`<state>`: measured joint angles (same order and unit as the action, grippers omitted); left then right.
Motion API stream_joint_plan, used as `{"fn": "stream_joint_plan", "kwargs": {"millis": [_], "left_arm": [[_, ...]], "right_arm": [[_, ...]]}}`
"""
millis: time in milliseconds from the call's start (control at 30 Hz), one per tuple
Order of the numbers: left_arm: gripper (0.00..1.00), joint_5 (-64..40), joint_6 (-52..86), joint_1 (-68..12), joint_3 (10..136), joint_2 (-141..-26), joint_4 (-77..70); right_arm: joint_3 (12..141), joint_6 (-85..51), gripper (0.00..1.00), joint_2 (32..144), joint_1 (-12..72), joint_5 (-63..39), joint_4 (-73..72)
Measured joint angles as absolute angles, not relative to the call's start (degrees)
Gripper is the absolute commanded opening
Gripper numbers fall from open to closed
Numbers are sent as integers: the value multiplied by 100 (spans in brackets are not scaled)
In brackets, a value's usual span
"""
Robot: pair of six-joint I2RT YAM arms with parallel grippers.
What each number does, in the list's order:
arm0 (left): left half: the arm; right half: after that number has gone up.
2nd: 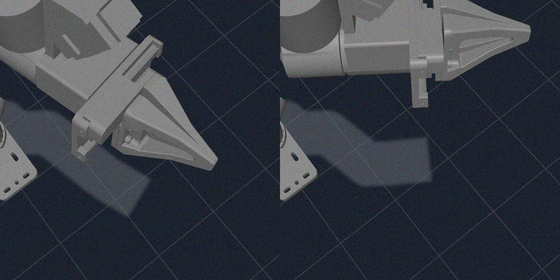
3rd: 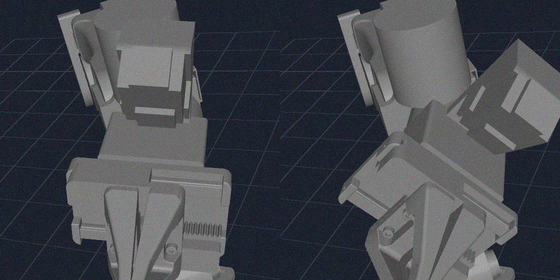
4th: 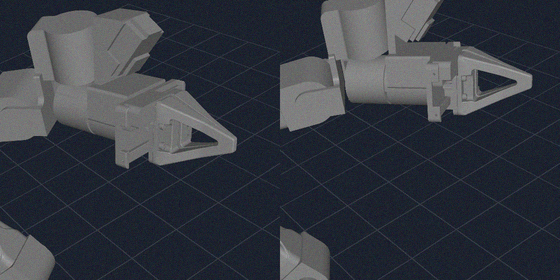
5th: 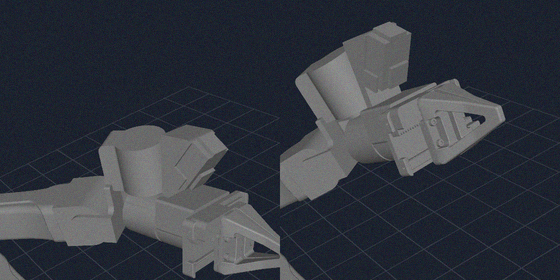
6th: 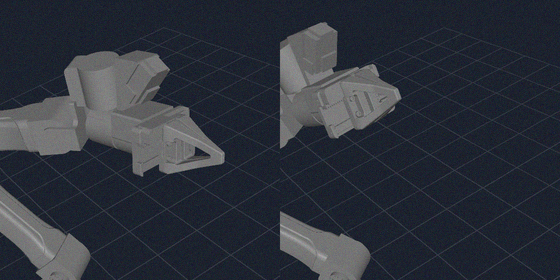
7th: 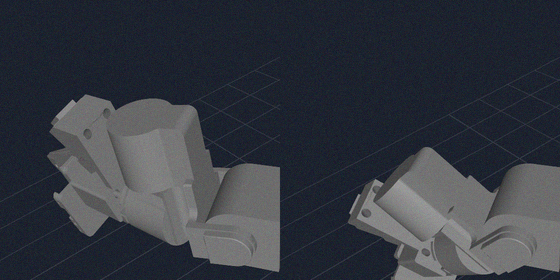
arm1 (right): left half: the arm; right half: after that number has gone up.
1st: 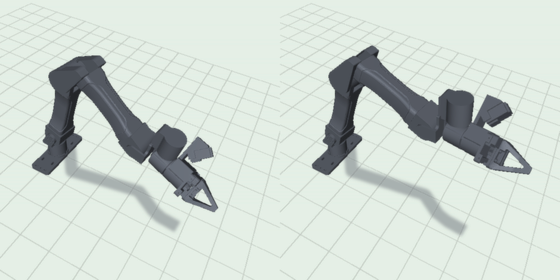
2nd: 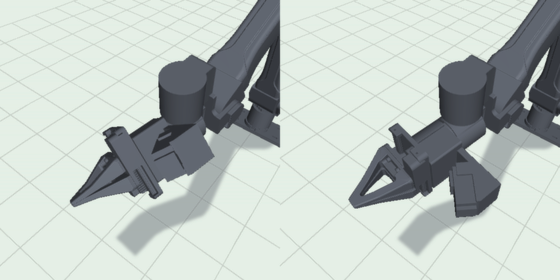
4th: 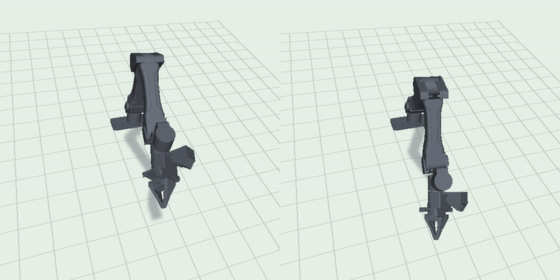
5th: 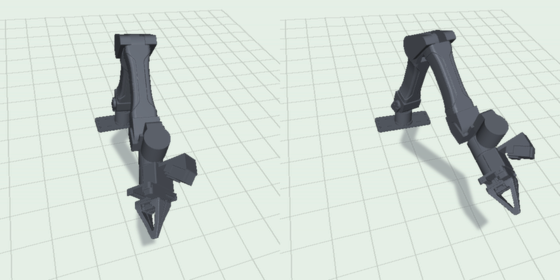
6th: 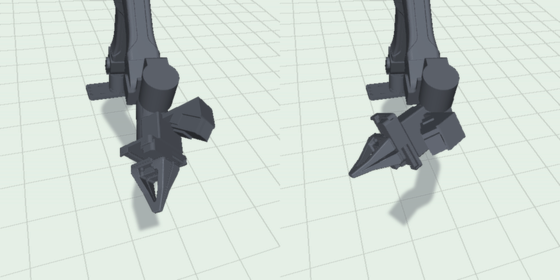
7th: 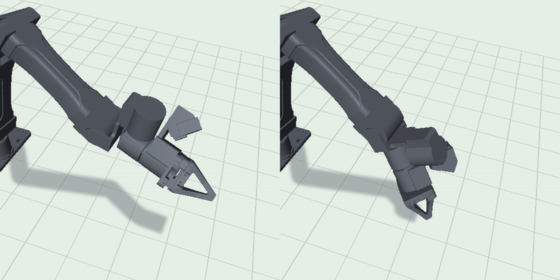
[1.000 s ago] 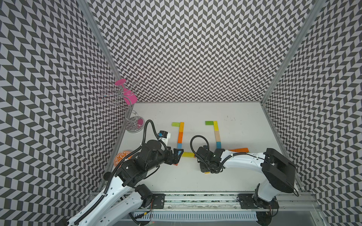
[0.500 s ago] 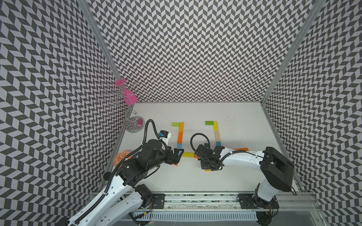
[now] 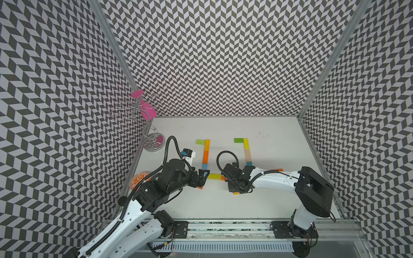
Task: Assemble a giraffe with building blocks
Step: Assemble the building block at the center of the board.
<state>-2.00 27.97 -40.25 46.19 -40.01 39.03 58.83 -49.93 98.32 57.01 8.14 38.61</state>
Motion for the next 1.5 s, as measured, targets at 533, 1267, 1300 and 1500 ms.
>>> {"fn": "stream_joint_plan", "kwargs": {"millis": [533,1267,1300,1500], "left_arm": [[88,-231,2792,-3988,4619,-4014,3903],[88,-235,2770,-3927,4619,-4056,3903],[88,-239,2768,-3922,4619,-4056,3903],[88,-268,2766,-3896,4619,-4088,3900]], "right_arm": [[5881,-4917,29,9874,5666,744,3828],[5994,-4790,37,10016,5487,725,3776],[5994,-4783,40,10047,5483,722,3769],[6007,-4762,49,10060,5483,729,3771]]}}
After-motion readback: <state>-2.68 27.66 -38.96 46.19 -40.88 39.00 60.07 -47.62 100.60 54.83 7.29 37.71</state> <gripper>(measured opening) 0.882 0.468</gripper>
